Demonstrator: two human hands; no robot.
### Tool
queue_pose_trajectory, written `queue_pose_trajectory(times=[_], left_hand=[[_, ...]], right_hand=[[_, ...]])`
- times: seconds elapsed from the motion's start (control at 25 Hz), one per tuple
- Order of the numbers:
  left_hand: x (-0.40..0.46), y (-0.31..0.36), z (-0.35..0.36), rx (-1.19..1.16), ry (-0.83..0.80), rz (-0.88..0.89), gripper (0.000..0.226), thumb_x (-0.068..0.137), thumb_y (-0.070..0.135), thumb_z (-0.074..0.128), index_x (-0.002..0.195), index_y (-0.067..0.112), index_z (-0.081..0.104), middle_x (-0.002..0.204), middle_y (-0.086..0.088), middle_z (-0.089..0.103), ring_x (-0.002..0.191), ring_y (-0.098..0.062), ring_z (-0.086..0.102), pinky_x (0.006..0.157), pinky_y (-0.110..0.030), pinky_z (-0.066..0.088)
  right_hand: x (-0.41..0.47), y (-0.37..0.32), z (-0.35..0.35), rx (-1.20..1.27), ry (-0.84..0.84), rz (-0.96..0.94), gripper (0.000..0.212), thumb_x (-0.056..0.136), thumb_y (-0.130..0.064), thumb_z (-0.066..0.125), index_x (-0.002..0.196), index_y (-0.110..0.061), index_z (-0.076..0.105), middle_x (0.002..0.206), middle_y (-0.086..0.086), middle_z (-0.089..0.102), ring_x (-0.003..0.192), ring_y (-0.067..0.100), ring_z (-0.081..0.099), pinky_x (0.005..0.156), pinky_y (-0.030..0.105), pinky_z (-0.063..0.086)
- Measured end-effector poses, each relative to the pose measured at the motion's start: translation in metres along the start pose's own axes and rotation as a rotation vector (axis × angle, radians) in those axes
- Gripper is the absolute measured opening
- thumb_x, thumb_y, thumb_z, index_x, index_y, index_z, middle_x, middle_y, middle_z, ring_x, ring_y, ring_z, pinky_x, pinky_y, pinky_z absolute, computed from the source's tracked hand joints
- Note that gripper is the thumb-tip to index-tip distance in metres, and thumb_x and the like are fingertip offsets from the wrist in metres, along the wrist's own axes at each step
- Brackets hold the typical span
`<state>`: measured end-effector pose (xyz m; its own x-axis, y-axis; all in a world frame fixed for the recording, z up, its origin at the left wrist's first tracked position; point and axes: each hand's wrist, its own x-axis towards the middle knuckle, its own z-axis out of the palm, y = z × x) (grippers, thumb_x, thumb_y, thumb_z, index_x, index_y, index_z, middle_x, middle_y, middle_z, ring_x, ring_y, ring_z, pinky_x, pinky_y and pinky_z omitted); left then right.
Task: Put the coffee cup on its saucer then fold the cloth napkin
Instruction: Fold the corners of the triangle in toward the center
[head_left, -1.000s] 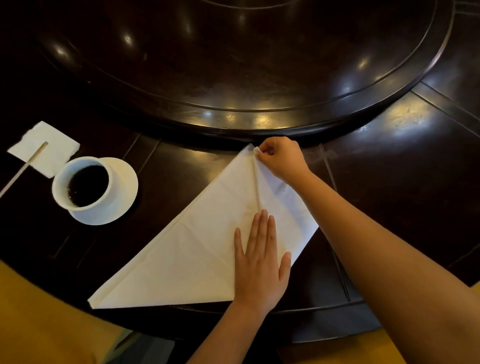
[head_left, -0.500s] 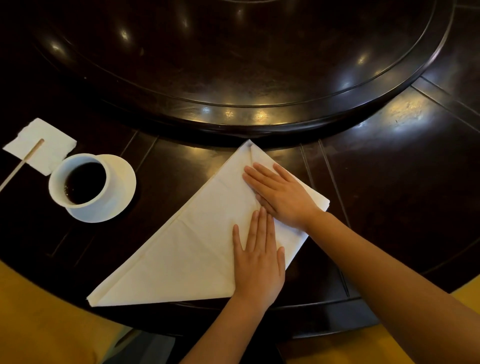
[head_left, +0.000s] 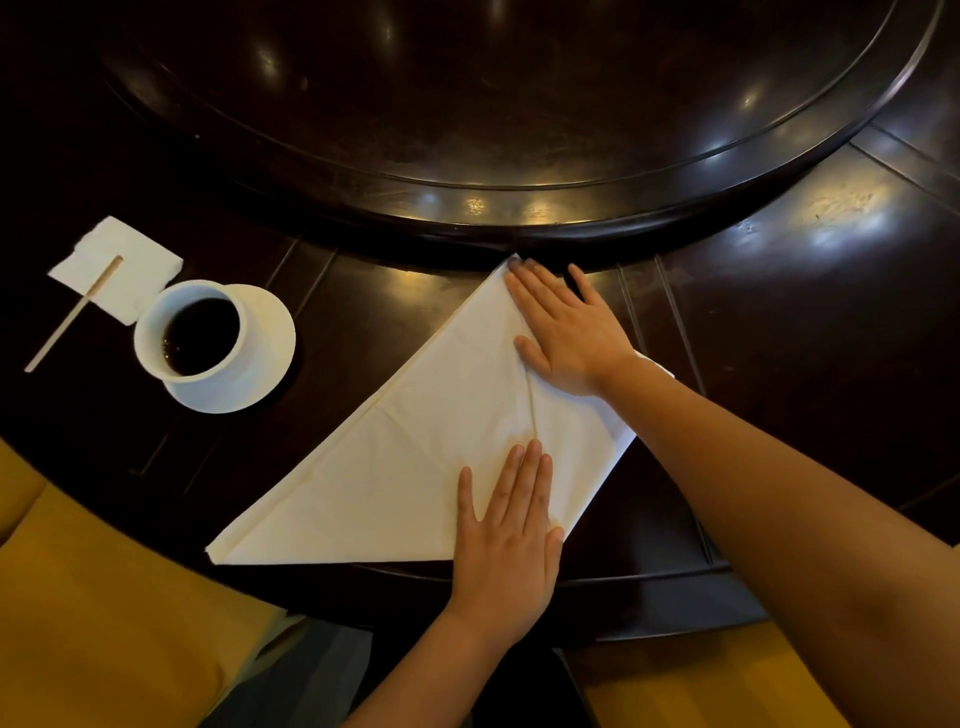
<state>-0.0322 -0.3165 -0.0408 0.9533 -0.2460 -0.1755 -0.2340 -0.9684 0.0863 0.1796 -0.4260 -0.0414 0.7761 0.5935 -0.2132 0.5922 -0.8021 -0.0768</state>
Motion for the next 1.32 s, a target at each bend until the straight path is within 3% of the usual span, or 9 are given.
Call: queue_pose_trajectory(times=[0.24,0.4,0.68,0.92,1.04,1.12,1.32], left_hand=[[0.001,0.0,-0.003,-0.079,0.015,-0.006,0.075,0.083,0.048,0.052,0.142,0.008,0.028,0.149,-0.011,0.029,0.138,-0.026,0.027,0.104,-0.061,0.021],[0.001,0.0,-0.004,-0.097,0.018,-0.011,0.07,0.087,0.047,0.045,0.142,0.009,0.025,0.149,-0.01,0.029,0.138,-0.026,0.026,0.105,-0.061,0.022],[-0.001,-0.004,-0.008,-0.087,-0.052,0.003,0.077,0.086,0.049,0.05,0.145,0.009,0.021,0.152,-0.009,0.024,0.14,-0.024,0.019,0.106,-0.058,0.021],[-0.005,-0.011,-0.004,-0.107,-0.048,0.04,0.068,0.088,0.052,0.035,0.148,0.027,0.015,0.156,-0.006,0.015,0.143,-0.027,0.009,0.108,-0.058,0.01],[-0.008,-0.013,-0.004,-0.081,-0.04,0.029,0.068,0.089,0.054,0.029,0.148,0.026,0.012,0.156,-0.008,0.013,0.143,-0.027,0.008,0.108,-0.06,0.01],[-0.011,-0.024,-0.004,-0.114,-0.008,-0.078,0.067,0.089,0.051,0.025,0.148,0.022,0.015,0.155,-0.009,0.017,0.142,-0.027,0.014,0.106,-0.061,0.014],[-0.042,-0.089,-0.004,-0.094,-0.001,-0.302,0.062,0.09,0.042,0.024,0.146,0.017,0.021,0.153,-0.012,0.023,0.14,-0.03,0.02,0.106,-0.063,0.017]], right_hand=[[-0.081,-0.038,0.011,0.115,0.175,-0.006,0.063,0.096,-0.049,0.02,0.148,-0.015,0.007,0.156,0.004,0.005,0.143,0.018,-0.003,0.114,0.047,-0.01],[-0.142,-0.048,0.04,0.04,0.054,-0.065,0.064,0.096,-0.05,0.02,0.148,-0.015,0.008,0.156,0.005,0.01,0.144,0.018,-0.002,0.116,0.044,0.001],[-0.124,0.005,0.03,-0.006,-0.004,-0.043,0.079,0.085,-0.074,0.019,0.147,-0.031,-0.004,0.157,0.005,-0.003,0.143,0.019,-0.009,0.114,0.039,-0.009],[-0.106,0.036,0.018,-0.079,-0.017,0.056,0.072,0.088,-0.068,0.009,0.146,-0.029,-0.011,0.157,-0.001,-0.004,0.142,0.016,-0.01,0.113,0.042,-0.015],[-0.109,0.014,0.015,-0.055,0.038,0.169,0.069,0.09,-0.065,0.008,0.146,-0.029,-0.008,0.157,0.001,-0.007,0.142,0.018,-0.013,0.111,0.049,-0.016],[-0.107,-0.02,0.012,0.015,0.102,0.179,0.066,0.091,-0.061,0.012,0.147,-0.029,-0.003,0.156,0.003,-0.006,0.143,0.021,-0.01,0.112,0.052,-0.011],[-0.084,-0.119,0.019,0.117,0.055,-0.078,0.063,0.092,-0.06,0.01,0.146,-0.032,-0.003,0.156,-0.001,-0.009,0.142,0.021,-0.013,0.112,0.05,-0.013]])
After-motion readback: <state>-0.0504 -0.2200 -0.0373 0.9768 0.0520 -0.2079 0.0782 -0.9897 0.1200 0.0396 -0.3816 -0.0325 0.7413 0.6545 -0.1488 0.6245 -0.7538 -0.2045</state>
